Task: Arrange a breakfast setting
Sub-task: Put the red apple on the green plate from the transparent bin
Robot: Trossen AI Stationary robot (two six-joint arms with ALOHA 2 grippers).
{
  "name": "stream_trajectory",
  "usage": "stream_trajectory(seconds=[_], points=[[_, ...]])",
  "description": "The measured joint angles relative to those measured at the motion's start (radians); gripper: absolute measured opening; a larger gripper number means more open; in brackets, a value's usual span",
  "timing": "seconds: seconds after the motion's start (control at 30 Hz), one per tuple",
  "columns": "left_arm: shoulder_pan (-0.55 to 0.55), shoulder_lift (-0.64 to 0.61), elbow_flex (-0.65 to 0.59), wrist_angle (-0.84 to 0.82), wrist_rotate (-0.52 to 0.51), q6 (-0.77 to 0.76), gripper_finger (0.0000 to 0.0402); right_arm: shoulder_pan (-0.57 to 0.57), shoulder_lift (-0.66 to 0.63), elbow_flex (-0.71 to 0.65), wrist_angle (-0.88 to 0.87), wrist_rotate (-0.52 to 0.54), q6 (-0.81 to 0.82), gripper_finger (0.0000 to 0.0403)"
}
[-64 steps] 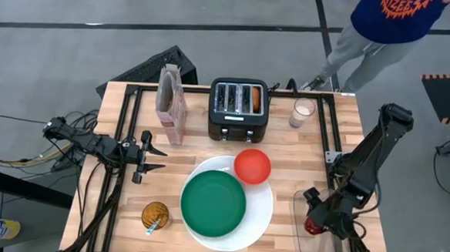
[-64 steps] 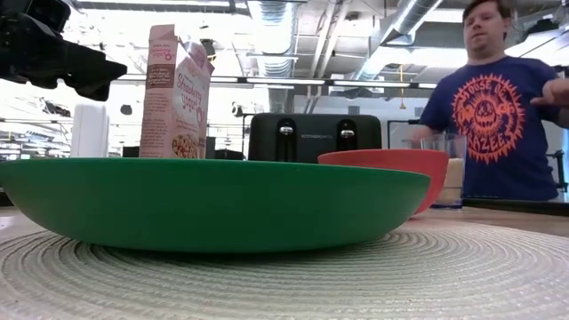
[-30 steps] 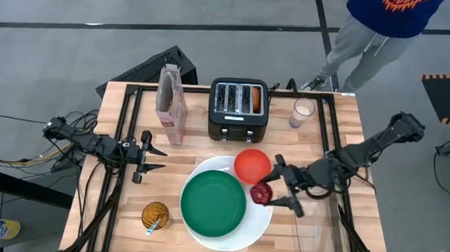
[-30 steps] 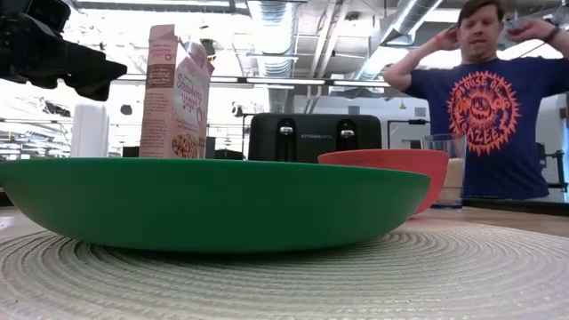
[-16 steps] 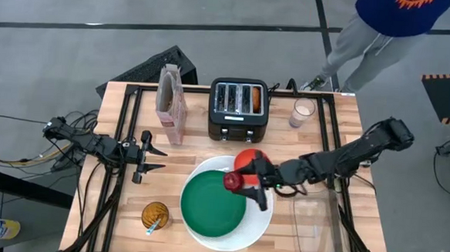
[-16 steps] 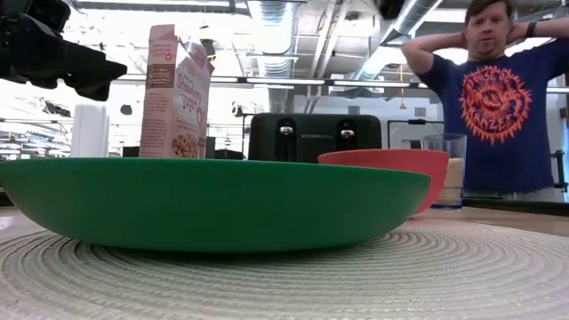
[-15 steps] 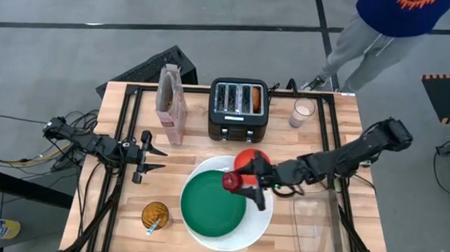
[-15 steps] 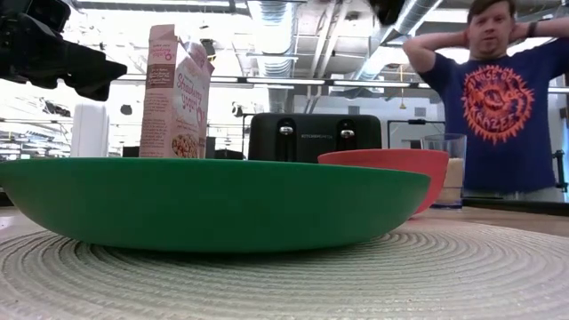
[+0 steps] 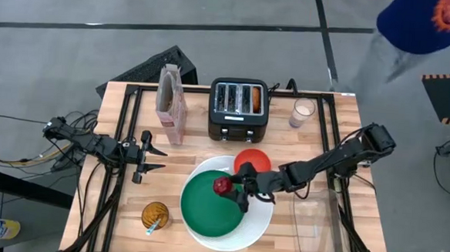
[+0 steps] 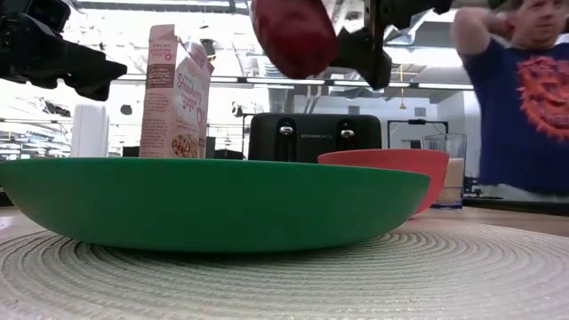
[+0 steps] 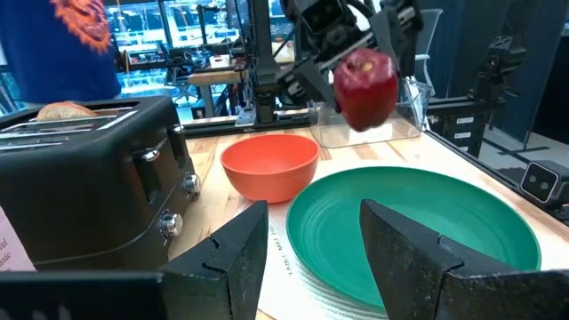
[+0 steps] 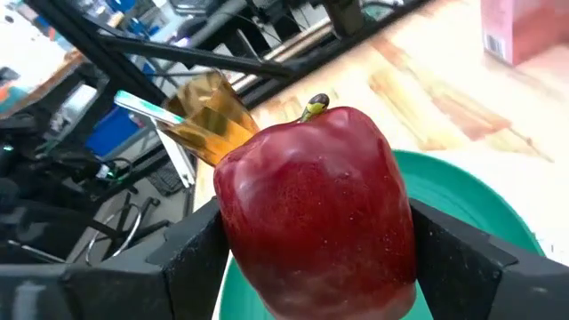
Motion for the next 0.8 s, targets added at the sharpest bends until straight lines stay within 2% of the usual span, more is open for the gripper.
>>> stream_trajectory(seconds=[0.8], points=[[0.0,0.0,0.0,0.0,0.0,0.0,0.0171,0.078,0.129,-0.001,-0.03,0.005,0.302,0.0319]])
